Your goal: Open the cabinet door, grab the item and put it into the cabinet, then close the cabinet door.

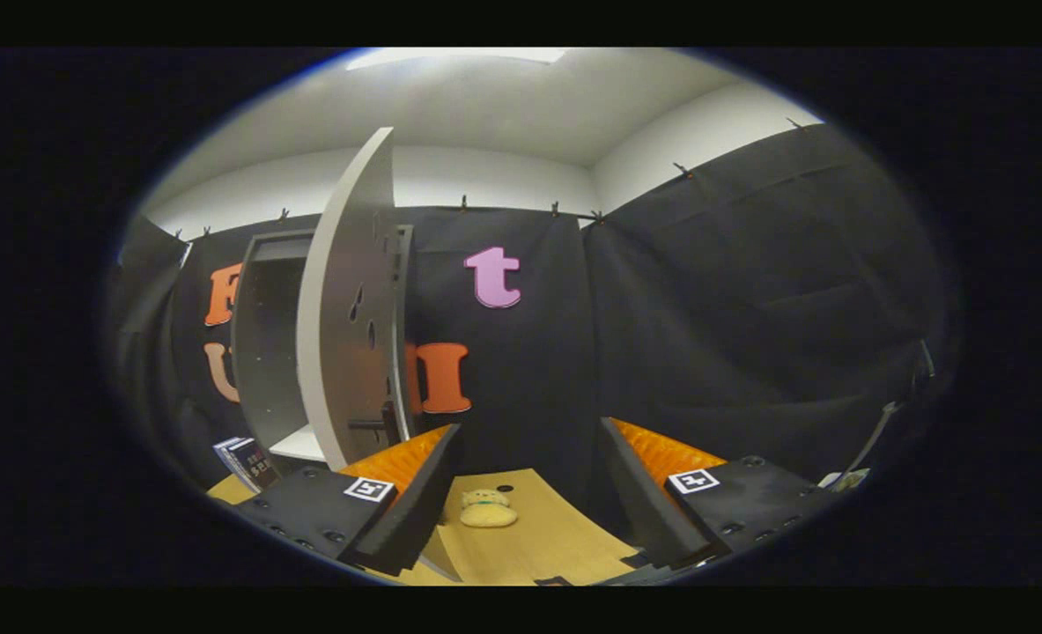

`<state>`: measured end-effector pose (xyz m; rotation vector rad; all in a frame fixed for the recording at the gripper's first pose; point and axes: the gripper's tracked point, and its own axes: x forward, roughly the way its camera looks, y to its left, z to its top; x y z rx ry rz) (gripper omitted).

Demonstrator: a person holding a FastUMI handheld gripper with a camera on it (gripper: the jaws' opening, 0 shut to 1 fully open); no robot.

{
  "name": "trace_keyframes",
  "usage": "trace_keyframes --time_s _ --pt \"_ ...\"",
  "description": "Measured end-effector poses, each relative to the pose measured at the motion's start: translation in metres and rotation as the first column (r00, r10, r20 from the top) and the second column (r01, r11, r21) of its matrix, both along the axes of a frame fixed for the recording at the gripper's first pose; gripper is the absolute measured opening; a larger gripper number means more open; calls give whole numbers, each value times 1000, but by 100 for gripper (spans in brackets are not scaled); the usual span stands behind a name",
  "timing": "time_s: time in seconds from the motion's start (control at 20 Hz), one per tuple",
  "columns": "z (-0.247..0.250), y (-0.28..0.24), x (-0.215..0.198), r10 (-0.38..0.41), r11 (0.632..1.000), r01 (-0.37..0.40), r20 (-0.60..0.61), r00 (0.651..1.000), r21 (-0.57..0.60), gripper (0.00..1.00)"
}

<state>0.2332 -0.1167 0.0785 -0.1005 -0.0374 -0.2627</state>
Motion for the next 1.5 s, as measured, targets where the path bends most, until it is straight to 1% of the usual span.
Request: trace_keyframes --time_s 0.15,0.2,0.3,0.4,0.55,0.65,0.75,0.85,0.95,1.2,1.5 --pt "-9 -6 36 17 1000 -17 -11 1000 2 97" --pt "-12 -3 43 34 999 -34 -15 999 12 97" --pt "-18 -1 49 40 999 -39 -24 999 15 97" --pt "-15 1 53 30 1000 -30 -13 999 3 92" --pt "-18 7 47 36 999 -36 -4 999 18 92" --pt "-23 22 48 80 994 -80 0 997 73 93" --pt "-34 42 50 144 980 -143 0 990 139 95" --pt "-40 62 54 202 964 -198 -1 979 178 96" --pt "-43 82 60 242 954 -237 -4 970 182 96" --pt "-48 128 74 308 944 -301 -29 951 135 96" --pt "-58 182 103 402 911 -394 -49 914 121 96"
